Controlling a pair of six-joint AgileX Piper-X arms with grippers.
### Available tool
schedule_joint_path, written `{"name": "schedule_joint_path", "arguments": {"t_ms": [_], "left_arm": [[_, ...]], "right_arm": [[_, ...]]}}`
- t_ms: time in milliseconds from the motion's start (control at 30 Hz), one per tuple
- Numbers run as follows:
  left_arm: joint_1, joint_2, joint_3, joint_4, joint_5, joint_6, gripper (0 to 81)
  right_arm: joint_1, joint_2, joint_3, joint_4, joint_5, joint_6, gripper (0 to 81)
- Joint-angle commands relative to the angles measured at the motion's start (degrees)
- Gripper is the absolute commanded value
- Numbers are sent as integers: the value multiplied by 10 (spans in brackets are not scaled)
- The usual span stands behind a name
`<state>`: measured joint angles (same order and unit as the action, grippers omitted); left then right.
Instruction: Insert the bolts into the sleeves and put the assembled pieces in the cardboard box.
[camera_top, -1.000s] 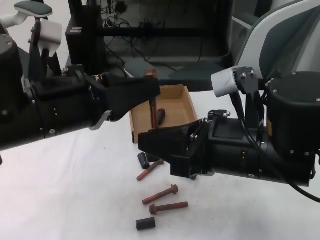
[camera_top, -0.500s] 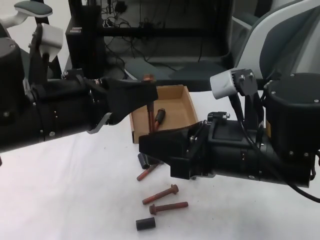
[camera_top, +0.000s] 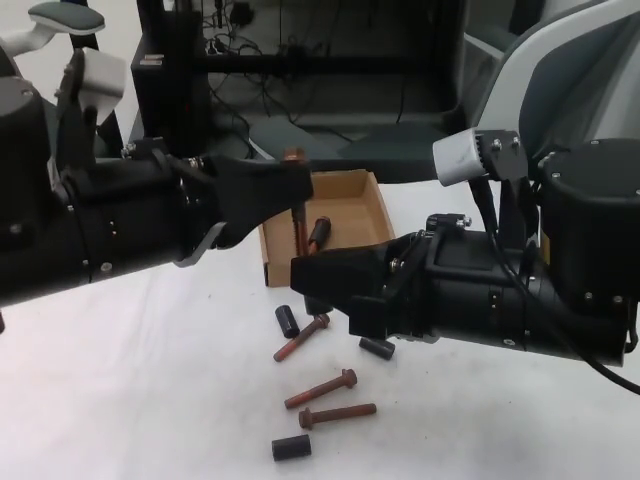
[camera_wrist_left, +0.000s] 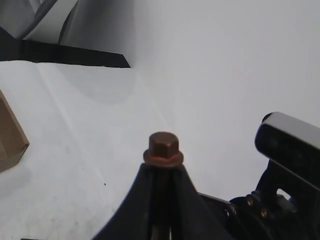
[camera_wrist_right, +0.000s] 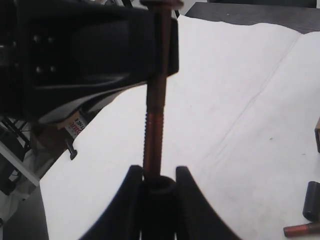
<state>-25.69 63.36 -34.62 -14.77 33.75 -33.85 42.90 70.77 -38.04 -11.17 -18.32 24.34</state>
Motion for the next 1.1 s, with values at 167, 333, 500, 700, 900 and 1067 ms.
{"name": "schedule_joint_path", "arguments": {"t_ms": [167,333,500,700,900,1067], "left_arm": [[-2,-3,-6,-5,-14,-6,17],[-2,-3,-6,-5,-14,-9,17],[-2,-3,-6,-9,-14,-9,17],[-2,-3,-6,-11,-14,-34,17],[-2,-3,-6,-11,-14,-34,17],[-2,-3,-6,-10,-14,-32,17]], "right_arm": [[-2,-4,-9,-16,0,15,6],[-2,-4,-9,-20,-9,15,6],[-2,-4,-9,-20,-25,15,6],[-2,-4,-9,-21,-24,15,6],[-2,-4,-9,-37,-24,15,6],[-2,-4,-9,-37,-23,13,6]]}}
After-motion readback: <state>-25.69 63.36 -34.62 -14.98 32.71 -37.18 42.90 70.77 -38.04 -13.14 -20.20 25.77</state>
